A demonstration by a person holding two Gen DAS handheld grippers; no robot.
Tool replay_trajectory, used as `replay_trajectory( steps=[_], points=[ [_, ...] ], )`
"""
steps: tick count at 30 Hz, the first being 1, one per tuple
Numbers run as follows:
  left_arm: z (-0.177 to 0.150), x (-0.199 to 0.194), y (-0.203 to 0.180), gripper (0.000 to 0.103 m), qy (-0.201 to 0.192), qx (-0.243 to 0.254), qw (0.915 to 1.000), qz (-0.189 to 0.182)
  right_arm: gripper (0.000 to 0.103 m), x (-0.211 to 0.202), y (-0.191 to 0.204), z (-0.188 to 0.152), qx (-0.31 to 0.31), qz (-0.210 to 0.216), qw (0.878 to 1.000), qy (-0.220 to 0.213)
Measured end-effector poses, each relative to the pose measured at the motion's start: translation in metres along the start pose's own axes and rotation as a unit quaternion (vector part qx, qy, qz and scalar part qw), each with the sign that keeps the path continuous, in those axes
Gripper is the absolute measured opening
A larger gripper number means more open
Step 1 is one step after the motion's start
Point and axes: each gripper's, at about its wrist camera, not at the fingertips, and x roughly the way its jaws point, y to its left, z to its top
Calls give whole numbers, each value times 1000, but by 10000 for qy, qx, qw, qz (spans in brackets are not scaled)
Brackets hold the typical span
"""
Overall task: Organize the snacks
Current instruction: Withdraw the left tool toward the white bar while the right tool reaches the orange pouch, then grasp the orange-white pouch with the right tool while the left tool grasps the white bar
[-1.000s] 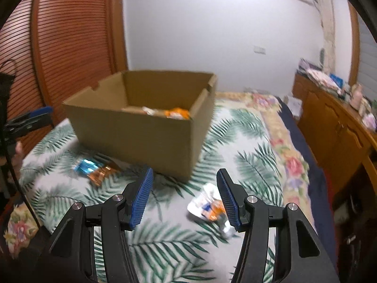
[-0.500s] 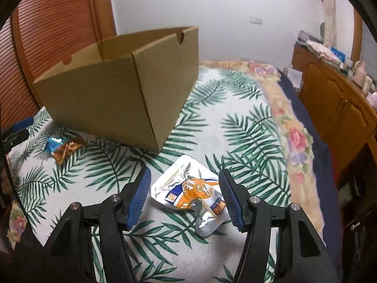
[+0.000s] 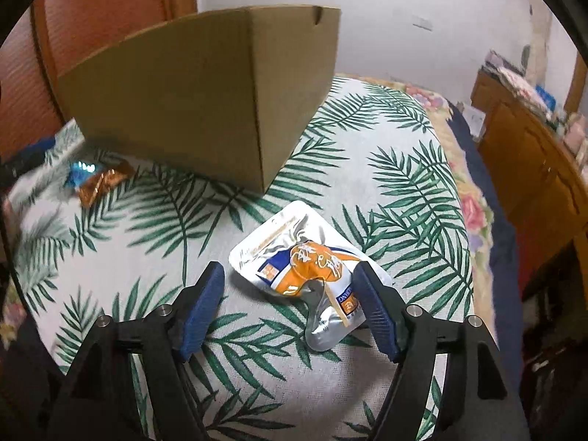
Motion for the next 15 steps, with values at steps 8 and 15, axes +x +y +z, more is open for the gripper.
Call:
replay_trajectory(
  steps=[8, 15],
  points=[
    [-2, 2, -2, 91, 59, 89, 9999, 6, 74, 5, -6, 2, 261, -85, 9995, -137],
    [-2, 4, -1, 91, 101, 43, 9999, 2, 67, 1, 1, -3, 314, -279, 9987, -293]
  ],
)
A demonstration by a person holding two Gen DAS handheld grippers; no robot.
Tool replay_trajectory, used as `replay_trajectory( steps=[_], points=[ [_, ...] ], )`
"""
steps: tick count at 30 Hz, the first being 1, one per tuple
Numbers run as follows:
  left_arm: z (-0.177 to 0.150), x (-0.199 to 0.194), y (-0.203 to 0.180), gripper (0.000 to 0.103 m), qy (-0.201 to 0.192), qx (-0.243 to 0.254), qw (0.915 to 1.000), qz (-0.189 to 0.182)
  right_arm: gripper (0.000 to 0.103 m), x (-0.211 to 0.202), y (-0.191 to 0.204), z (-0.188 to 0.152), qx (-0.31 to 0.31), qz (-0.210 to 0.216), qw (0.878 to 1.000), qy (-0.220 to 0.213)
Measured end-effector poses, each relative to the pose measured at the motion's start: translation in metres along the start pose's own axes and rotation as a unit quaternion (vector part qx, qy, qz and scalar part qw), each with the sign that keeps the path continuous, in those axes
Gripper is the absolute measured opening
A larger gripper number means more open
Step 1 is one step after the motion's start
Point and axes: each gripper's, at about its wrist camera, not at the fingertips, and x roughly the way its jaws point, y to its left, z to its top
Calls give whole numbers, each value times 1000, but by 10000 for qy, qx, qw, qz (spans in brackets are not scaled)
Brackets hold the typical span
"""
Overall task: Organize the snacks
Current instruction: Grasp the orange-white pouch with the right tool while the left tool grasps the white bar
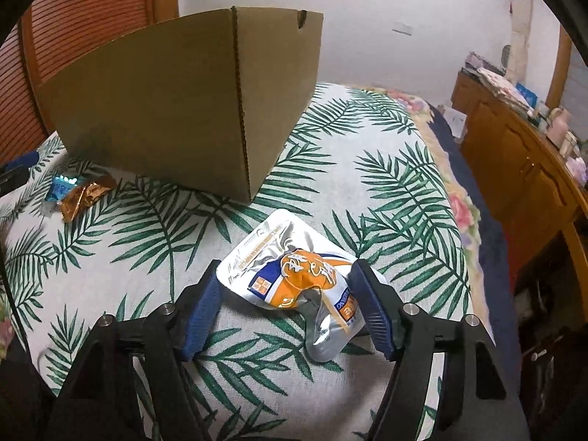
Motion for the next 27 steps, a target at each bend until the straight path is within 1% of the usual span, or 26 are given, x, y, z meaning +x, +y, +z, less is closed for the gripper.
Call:
replay_trajectory(
  steps=[1, 4, 5, 6, 15, 19, 23, 26, 27],
  points=[
    [0, 0, 0, 91, -3, 11, 10000, 4, 64, -2, 3, -1, -65, -55, 10000, -26],
    [0, 1, -1, 91, 18, 46, 10000, 23, 60, -8, 10, -6, -240, -170, 9996, -35],
    [-1, 1, -2, 91, 17, 56, 10000, 31, 34, -9, 11, -6, -274, -237, 9993, -44],
    [-1, 1, -2, 91, 13, 63, 10000, 38, 37, -11, 11, -7, -310, -323, 9990, -70],
    [-2, 1, -6, 91, 19, 151, 9999, 79, 34, -26, 5, -7, -227, -361, 9989, -215],
    [-3, 2, -8, 91, 50, 212, 9997, 67, 34, -35, 6, -12, -92, -220, 9992, -324],
    [-3, 4, -14, 91, 136, 386, 9991, 67, 34, -43, 11, -18, 1, -101, 9989, -447],
    [-3, 6, -20, 86, 186, 512, 9984, 118, 35, -49, 17, -21, 39, -1, 9986, -524],
    [-2, 7, -21, 81, 227, 535, 9983, 106, 35, -50, 19, -21, 53, 31, 9985, -538]
  ],
)
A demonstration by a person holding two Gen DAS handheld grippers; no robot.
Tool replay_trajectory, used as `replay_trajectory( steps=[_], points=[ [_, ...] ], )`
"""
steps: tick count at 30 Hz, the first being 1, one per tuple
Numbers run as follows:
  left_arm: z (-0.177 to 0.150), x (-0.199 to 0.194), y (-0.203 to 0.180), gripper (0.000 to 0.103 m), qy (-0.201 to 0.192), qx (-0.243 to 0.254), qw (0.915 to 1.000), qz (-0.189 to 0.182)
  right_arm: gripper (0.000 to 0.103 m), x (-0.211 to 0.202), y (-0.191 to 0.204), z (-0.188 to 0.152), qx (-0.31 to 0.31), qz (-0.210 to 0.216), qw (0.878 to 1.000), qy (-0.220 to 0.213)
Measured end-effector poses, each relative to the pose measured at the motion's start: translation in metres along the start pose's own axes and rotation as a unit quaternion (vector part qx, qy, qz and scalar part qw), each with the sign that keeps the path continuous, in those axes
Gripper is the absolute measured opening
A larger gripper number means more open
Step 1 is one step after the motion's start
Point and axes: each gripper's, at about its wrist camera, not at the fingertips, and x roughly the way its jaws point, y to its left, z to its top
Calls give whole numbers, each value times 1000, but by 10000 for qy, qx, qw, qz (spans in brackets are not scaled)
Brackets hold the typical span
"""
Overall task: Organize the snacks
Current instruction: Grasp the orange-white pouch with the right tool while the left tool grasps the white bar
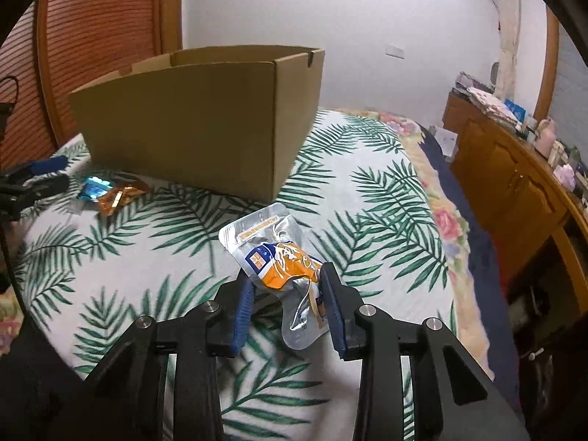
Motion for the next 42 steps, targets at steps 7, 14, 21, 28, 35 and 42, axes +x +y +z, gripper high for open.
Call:
replay_trajectory(
  steps=[7, 14, 21, 28, 35, 42],
  points=[
    [-1, 12, -1, 56, 394, -27, 9992, 26, 35, -10, 20, -4, -120, 163, 9997, -107],
    [-4, 13, 2, 53, 676, 7, 9975, 183, 35, -16, 31, -2, -222, 232, 9993, -178],
    [-12, 17, 3, 37, 1022, 96, 9939, 391, 35, -20, 35, -1, -227, 298, 9990, -247],
    [-9, 20, 6, 38, 1126, 46, 9922, 541, 35, -25, 36, -1, -253, 312, 9988, -277],
    [5, 35, 7, 51, 1289, 127, 9899, 583, 35, -26, 37, -2, -200, 371, 9987, -290],
    [14, 44, 10, 41, 1435, 140, 9880, 546, 35, -23, 39, -2, -222, 402, 9986, -263]
  ],
)
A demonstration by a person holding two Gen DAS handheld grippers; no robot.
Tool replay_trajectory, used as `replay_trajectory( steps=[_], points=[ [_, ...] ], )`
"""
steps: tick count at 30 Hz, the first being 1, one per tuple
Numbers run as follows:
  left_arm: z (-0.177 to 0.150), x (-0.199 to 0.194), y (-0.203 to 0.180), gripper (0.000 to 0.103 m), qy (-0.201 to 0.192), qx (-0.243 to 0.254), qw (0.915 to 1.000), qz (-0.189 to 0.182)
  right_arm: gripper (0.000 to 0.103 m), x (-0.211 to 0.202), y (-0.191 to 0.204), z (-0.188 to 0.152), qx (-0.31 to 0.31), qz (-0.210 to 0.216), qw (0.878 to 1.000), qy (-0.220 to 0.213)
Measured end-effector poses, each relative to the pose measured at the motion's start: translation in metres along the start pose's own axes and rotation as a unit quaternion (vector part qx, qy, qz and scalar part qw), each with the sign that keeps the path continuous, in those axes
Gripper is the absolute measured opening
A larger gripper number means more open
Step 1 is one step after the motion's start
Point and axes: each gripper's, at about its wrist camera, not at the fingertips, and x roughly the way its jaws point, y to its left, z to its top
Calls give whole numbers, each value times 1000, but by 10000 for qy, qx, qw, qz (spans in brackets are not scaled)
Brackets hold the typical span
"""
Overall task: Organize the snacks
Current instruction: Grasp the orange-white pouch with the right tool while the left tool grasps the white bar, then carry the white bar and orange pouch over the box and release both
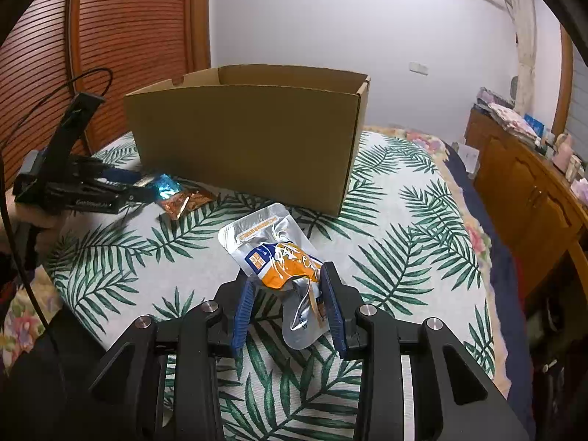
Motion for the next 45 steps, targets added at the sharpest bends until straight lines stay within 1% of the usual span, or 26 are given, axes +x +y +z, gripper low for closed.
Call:
replay_trajectory(
  steps=[2, 4, 9, 16, 20, 24, 29, 34, 40, 45],
  points=[
    [-1, -2, 1, 29, 5, -54, 10000, -77, 35, 0, 0, 1, 2, 9, 10000, -9],
    [-4, -5, 3, 20, -3, -79, 10000, -55, 35, 0, -1, 1, 17, 28, 10000, -16],
    [-16, -14, 5, 19, -85, -66, 9998, -138, 35, -2, 0, 2, 37, 71, 10000, -37],
    [-32, -34, 5, 19, -344, -117, 9991, -221, 35, -6, 4, 4, 7, 91, 9999, -80],
    [-33, -42, 10, 19, -465, -110, 9987, -164, 35, -7, 7, 4, -9, 98, 9999, -98],
    [-33, -45, 12, 19, -421, -113, 9990, -124, 35, -9, 7, 4, -2, 121, 9999, -112],
    [-37, -52, 18, 19, -513, -156, 9985, -107, 35, -11, 9, 7, -28, 133, 9998, -156],
    [-28, -65, 17, 19, -749, -197, 9968, -187, 35, -14, 11, 11, -68, 147, 9996, -211],
    [-11, -79, 12, 19, -1004, -150, 9946, -226, 35, -18, 14, 19, -155, 147, 9994, -285],
    [9, -90, 8, 19, -1231, -140, 9920, -241, 35, -26, 16, 37, -281, 130, 9985, -443]
  ],
)
